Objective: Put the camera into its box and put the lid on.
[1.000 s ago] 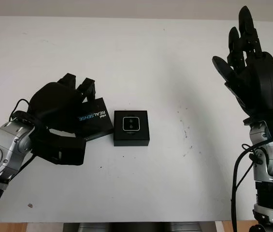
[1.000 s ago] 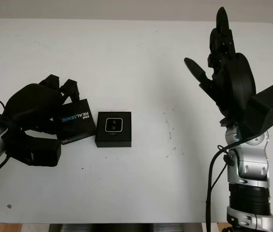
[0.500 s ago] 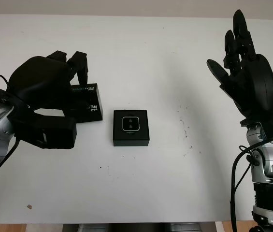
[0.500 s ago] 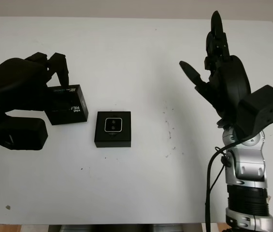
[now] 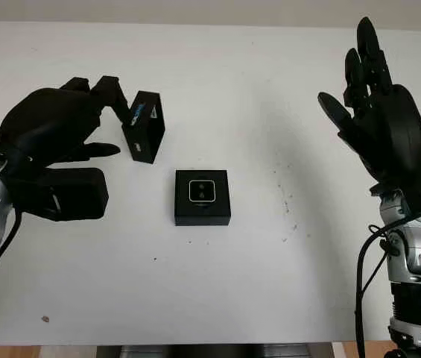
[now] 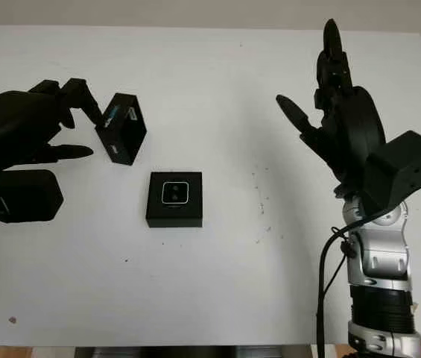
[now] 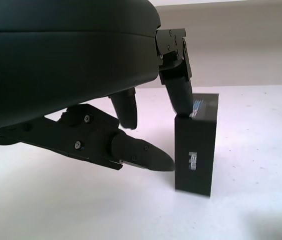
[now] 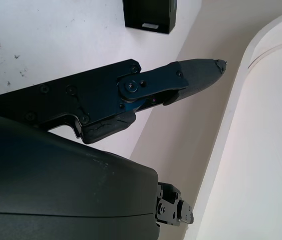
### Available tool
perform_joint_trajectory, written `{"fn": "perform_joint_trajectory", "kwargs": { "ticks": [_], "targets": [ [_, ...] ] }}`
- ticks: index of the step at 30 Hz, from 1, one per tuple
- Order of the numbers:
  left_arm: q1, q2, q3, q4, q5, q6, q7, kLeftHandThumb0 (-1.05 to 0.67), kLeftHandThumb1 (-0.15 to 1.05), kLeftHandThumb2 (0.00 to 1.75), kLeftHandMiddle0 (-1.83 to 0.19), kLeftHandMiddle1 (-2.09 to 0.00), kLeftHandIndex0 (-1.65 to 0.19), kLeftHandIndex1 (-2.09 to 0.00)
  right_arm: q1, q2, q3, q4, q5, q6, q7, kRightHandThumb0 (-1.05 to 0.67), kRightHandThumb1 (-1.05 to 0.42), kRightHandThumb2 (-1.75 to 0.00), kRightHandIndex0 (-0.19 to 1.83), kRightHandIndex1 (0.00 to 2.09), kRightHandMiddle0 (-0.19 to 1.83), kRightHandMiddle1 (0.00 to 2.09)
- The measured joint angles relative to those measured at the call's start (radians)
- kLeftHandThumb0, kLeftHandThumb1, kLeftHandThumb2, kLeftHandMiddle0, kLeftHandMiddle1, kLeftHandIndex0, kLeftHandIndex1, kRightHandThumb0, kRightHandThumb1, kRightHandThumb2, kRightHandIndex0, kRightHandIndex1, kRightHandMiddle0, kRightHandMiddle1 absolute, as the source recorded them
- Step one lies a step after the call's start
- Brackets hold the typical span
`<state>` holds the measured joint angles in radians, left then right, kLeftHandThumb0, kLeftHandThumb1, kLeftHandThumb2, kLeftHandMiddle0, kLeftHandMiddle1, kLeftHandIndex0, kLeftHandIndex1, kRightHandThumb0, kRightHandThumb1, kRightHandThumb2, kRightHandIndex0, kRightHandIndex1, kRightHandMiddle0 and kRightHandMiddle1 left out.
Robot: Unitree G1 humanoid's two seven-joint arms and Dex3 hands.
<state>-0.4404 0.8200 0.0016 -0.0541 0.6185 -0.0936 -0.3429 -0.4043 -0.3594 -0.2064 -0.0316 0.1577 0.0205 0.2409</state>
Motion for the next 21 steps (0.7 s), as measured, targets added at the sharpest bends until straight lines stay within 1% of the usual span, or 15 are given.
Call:
{"fn": "perform_joint_trajectory", "kwargs": {
  "ticks": [1,2,10,14,16,19,21],
  "targets": [
    [0.001,0.000,0.000,0.005,0.002,-0.004,0.007,-0.42,1.05,0.11,-0.01,-1.05,0.01,-0.78,0.000,0.000,0.000,0.000,0.000,0.000,0.000,-0.80,-1.05,-0.13,-0.19,0.00,-0.18,0.04],
    [0.001,0.000,0.000,0.007,0.004,-0.007,0.013,-0.42,1.05,0.11,-0.01,-1.03,0.00,-0.75,0.000,0.000,0.000,0.000,0.000,0.000,0.000,-0.80,-1.05,-0.13,-0.19,0.00,-0.18,0.04],
    [0.001,0.000,0.000,0.012,0.006,-0.015,0.039,-0.39,1.05,0.09,-0.05,-0.96,-0.05,-0.63,0.000,0.000,0.001,0.000,-0.002,0.000,-0.001,-0.81,-1.05,-0.12,-0.19,0.00,-0.19,0.04],
    [0.003,0.000,0.000,0.013,0.000,-0.027,0.058,-0.40,1.05,0.10,-0.05,-0.96,-0.07,-0.59,0.000,0.000,0.002,0.000,-0.004,0.000,-0.001,-0.81,-1.05,-0.13,-0.19,0.00,-0.19,0.01],
    [0.004,0.000,0.000,0.014,-0.002,-0.030,0.065,-0.40,1.05,0.10,-0.05,-0.99,-0.08,-0.59,0.000,0.000,0.003,0.000,-0.009,0.000,-0.002,-0.81,-1.05,-0.13,-0.19,0.00,-0.19,0.02],
    [0.005,-0.003,0.002,0.024,-0.015,-0.053,0.095,-0.41,1.05,0.12,-0.02,-1.07,-0.05,-0.68,0.000,0.000,0.003,0.000,-0.014,0.000,-0.003,-0.81,-1.05,-0.13,-0.19,0.00,-0.19,0.01],
    [0.005,-0.006,0.003,0.025,-0.015,-0.055,0.105,-0.41,1.05,0.12,-0.01,-1.06,-0.05,-0.71,0.000,0.001,0.003,0.000,-0.014,0.000,-0.003,-0.79,-1.05,-0.13,-0.19,0.00,-0.19,0.01]
  ]
}}
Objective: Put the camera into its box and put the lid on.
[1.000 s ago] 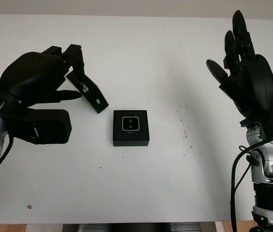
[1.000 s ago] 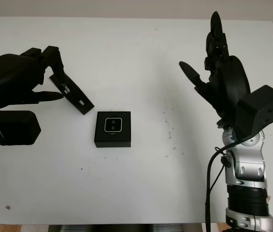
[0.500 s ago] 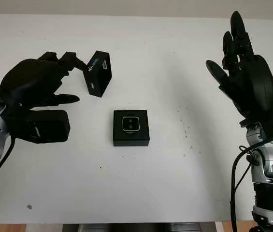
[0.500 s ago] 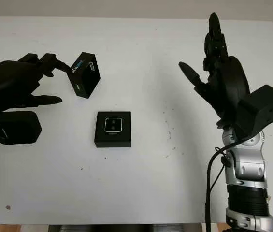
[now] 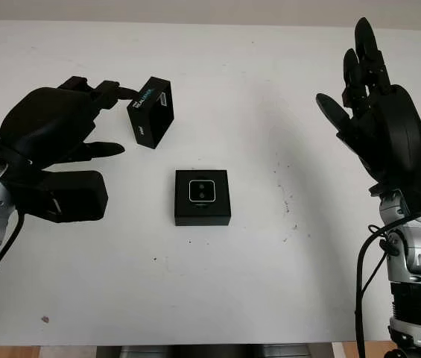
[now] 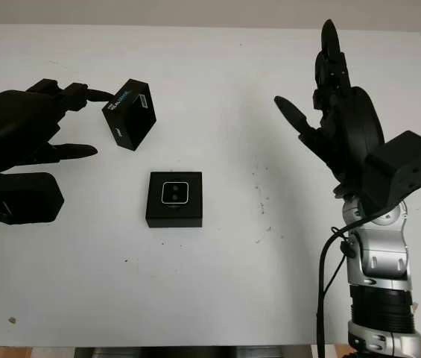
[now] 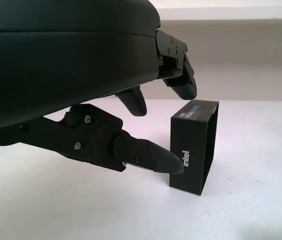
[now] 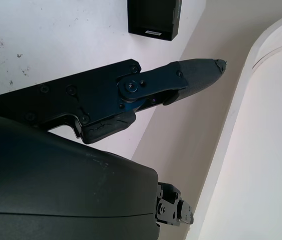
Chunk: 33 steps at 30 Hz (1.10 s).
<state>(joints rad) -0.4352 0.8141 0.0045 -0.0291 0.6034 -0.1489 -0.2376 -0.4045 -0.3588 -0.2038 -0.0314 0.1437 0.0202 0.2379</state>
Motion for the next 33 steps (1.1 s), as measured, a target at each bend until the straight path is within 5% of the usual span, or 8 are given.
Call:
{"fn": "perform_joint_trajectory", "kwargs": {
  "ticks": [4,6,9,16,24,33],
  "targets": [
    [0.001,-0.013,0.000,0.000,0.005,-0.006,0.023,-0.41,1.05,0.11,-0.09,-0.85,-0.05,-0.68,0.000,0.006,0.000,0.000,0.003,0.000,0.000,-0.79,-1.05,-0.12,-0.19,0.00,-0.19,0.02],
    [0.001,-0.026,0.000,0.001,0.017,-0.007,0.050,-0.42,1.05,0.13,-0.19,-0.40,-0.06,-0.44,0.000,0.008,0.000,0.000,0.004,0.000,0.000,-0.78,-1.05,-0.12,-0.19,0.00,-0.19,0.02],
    [0.000,-0.053,-0.005,0.014,0.073,0.020,0.120,-0.51,1.05,0.17,-0.11,-0.08,-0.01,-0.18,0.001,0.008,0.000,0.000,0.008,-0.003,0.004,-0.78,-1.05,-0.12,-0.19,0.00,-0.19,0.02],
    [-0.085,-0.260,-0.022,0.090,0.135,0.243,0.304,-0.74,1.05,0.32,-0.02,-0.04,0.09,-0.05,0.004,0.008,-0.001,0.004,0.012,-0.013,0.014,-0.77,-1.05,-0.13,-0.19,0.00,-0.19,0.01],
    [-0.199,-0.383,-0.076,0.221,0.128,0.350,0.376,-0.86,1.05,0.33,0.05,-0.02,0.18,-0.01,0.006,0.008,-0.001,0.004,0.016,-0.015,0.013,-0.76,-1.05,-0.12,-0.19,0.00,-0.18,0.01],
    [-0.241,-0.417,-0.103,0.217,-0.027,0.525,0.078,-1.04,1.05,0.33,0.19,0.00,0.19,0.00,0.011,0.008,-0.002,0.003,0.009,-0.016,0.001,-0.75,-1.05,-0.11,-0.19,0.00,-0.19,0.02]
  ]
}}
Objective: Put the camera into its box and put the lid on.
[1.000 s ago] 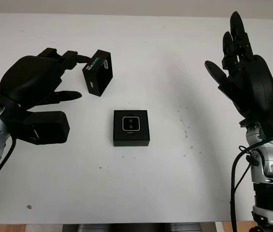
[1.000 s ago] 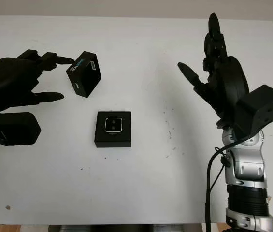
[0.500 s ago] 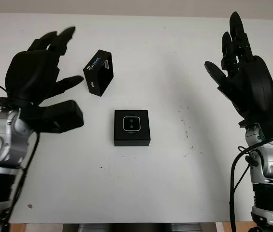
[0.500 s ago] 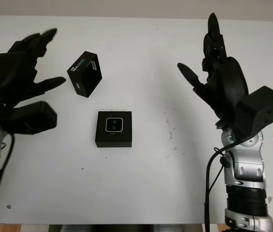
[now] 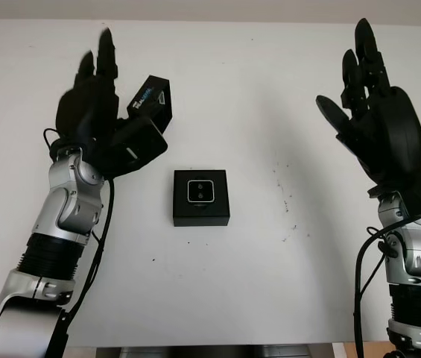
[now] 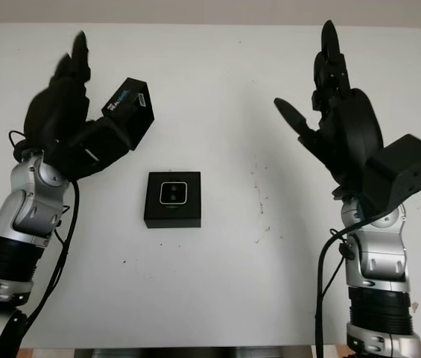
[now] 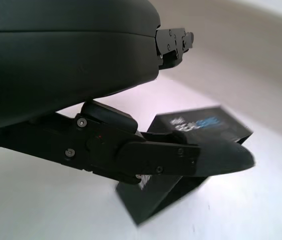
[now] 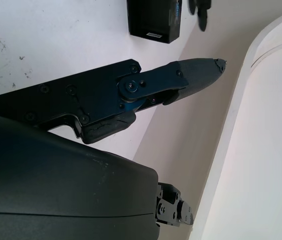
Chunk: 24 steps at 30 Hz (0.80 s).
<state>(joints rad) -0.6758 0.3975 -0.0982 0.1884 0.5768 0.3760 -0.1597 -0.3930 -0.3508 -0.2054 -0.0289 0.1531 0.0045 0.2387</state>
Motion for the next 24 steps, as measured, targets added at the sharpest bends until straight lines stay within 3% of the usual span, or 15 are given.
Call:
{"fn": "perform_joint_trajectory", "kwargs": {
  "ticks": [5,12,13,14,15,16,19,22,24],
  "targets": [
    [-0.001,0.020,-0.006,-0.002,-0.083,0.003,-0.125,-1.05,1.05,0.39,0.19,0.00,0.19,0.00,0.001,0.000,0.000,0.000,-0.011,0.000,-0.003,-0.72,-1.05,-0.12,-0.19,0.00,-0.19,0.03],
    [-0.043,0.043,-0.087,0.010,0.031,0.061,-0.098,-1.04,1.05,0.38,0.08,-0.07,0.19,0.00,0.001,0.000,0.001,0.000,-0.015,-0.003,0.003,-0.73,-1.05,-0.11,-0.19,0.00,-0.19,0.02],
    [-0.053,0.043,-0.097,0.020,0.045,0.064,-0.090,-1.03,1.05,0.38,-0.01,-0.20,0.17,-0.02,0.001,0.000,0.001,0.000,-0.015,-0.003,0.003,-0.73,-1.05,-0.11,-0.19,0.00,-0.18,0.02],
    [-0.061,0.043,-0.106,0.030,0.057,0.066,-0.083,-1.02,1.05,0.38,0.03,-0.59,0.11,-0.04,0.001,0.000,0.001,0.000,-0.015,-0.003,0.003,-0.73,-1.05,-0.10,-0.19,0.00,-0.18,0.03],
    [-0.068,0.043,-0.118,0.038,0.072,0.066,-0.076,-1.01,1.05,0.40,0.03,-0.77,0.05,-0.07,0.001,0.000,0.001,0.000,-0.016,-0.003,0.001,-0.73,-1.05,-0.10,-0.19,0.00,-0.18,0.03],
    [-0.071,0.044,-0.127,0.045,0.084,0.063,-0.070,-0.99,1.05,0.41,-0.02,-0.80,-0.02,-0.10,0.001,0.000,0.001,0.000,-0.017,-0.003,0.001,-0.74,-1.05,-0.10,-0.19,0.00,-0.18,0.03],
    [-0.072,0.044,-0.146,0.057,0.098,0.045,-0.066,-0.97,1.05,0.43,-0.16,-0.54,-0.08,-0.09,0.001,0.000,0.001,0.000,-0.023,-0.003,-0.005,-0.74,-1.05,-0.10,-0.19,0.00,-0.18,0.03],
    [-0.072,0.044,-0.153,0.063,0.100,0.029,-0.065,-0.95,1.05,0.45,-0.06,-0.67,0.00,-0.05,0.001,0.000,0.001,0.000,-0.027,-0.003,-0.008,-0.74,-1.05,-0.10,-0.19,0.00,-0.18,0.03],
    [-0.076,0.045,-0.152,0.063,0.090,0.021,-0.074,-0.96,1.05,0.48,-0.07,-0.52,0.08,-0.04,0.001,0.000,0.001,-0.003,-0.031,-0.002,-0.012,-0.73,-1.05,-0.11,-0.19,0.00,-0.18,0.04]
  ]
}}
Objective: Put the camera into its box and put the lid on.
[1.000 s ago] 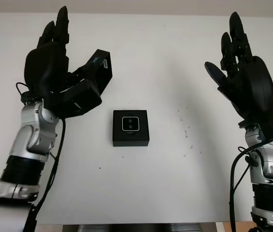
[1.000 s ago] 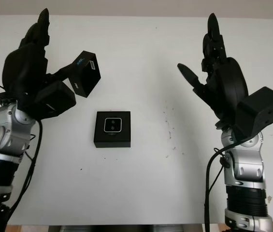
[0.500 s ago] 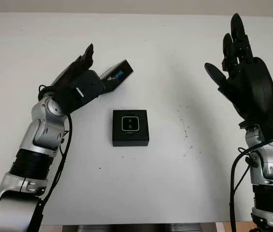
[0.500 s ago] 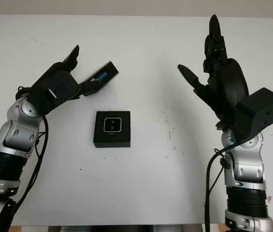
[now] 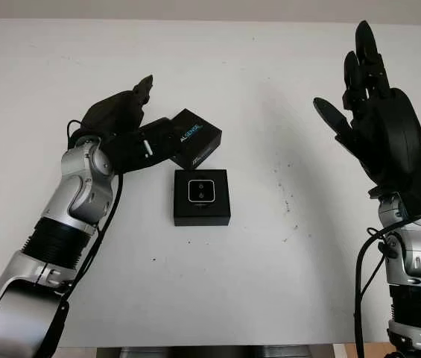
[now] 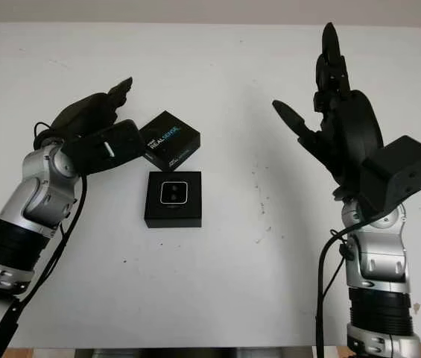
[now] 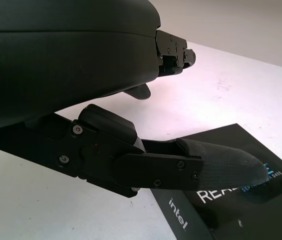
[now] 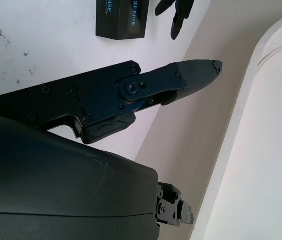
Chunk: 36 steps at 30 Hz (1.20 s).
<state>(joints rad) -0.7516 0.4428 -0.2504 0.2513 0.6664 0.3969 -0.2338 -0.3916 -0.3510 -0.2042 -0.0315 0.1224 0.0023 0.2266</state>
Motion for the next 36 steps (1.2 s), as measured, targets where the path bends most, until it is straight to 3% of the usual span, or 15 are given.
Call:
{"fn": "perform_joint_trajectory", "kwargs": {
  "ticks": [4,13,20,22,27,36],
  "targets": [
    [-0.020,0.003,0.014,-0.002,-0.063,-0.025,-0.055,-1.00,1.05,0.49,-0.01,-0.15,0.18,-0.04,0.000,0.000,0.000,-0.001,0.003,0.000,0.003,-0.72,-1.05,-0.10,-0.19,0.00,-0.19,0.03],
    [-0.093,0.006,-0.009,-0.042,-0.099,-0.003,-0.197,-1.05,1.05,0.53,-0.04,-0.07,0.19,0.00,-0.002,0.000,0.003,-0.001,0.005,0.000,0.006,-0.69,-1.05,-0.10,-0.19,0.00,-0.19,0.02],
    [-0.103,-0.011,-0.097,-0.110,0.023,0.040,-0.198,-1.05,1.05,0.53,0.01,-0.05,0.19,0.00,-0.002,0.003,0.012,-0.001,0.008,0.007,0.004,-0.68,-1.05,-0.10,-0.19,0.00,-0.19,0.00],
    [-0.104,-0.012,-0.141,-0.129,0.104,0.040,-0.189,-1.05,1.05,0.60,0.08,-0.03,0.19,0.00,-0.002,0.009,0.015,-0.001,0.012,0.007,0.004,-0.68,-1.05,-0.09,-0.19,0.00,-0.19,0.01],
    [-0.108,-0.023,-0.241,-0.130,0.272,0.094,-0.248,-1.05,1.05,0.60,0.19,0.00,0.19,0.00,-0.002,0.016,0.019,-0.001,0.012,0.009,-0.003,-0.68,-1.05,-0.08,-0.19,0.00,-0.19,0.00],
    [-0.110,-0.094,-0.282,-0.129,0.413,0.199,-0.322,-1.05,1.05,0.52,0.19,0.00,0.19,0.00,-0.002,0.022,0.021,-0.004,0.009,0.022,-0.018,-0.69,-1.05,-0.07,-0.19,0.00,-0.19,0.01]
  ]
}}
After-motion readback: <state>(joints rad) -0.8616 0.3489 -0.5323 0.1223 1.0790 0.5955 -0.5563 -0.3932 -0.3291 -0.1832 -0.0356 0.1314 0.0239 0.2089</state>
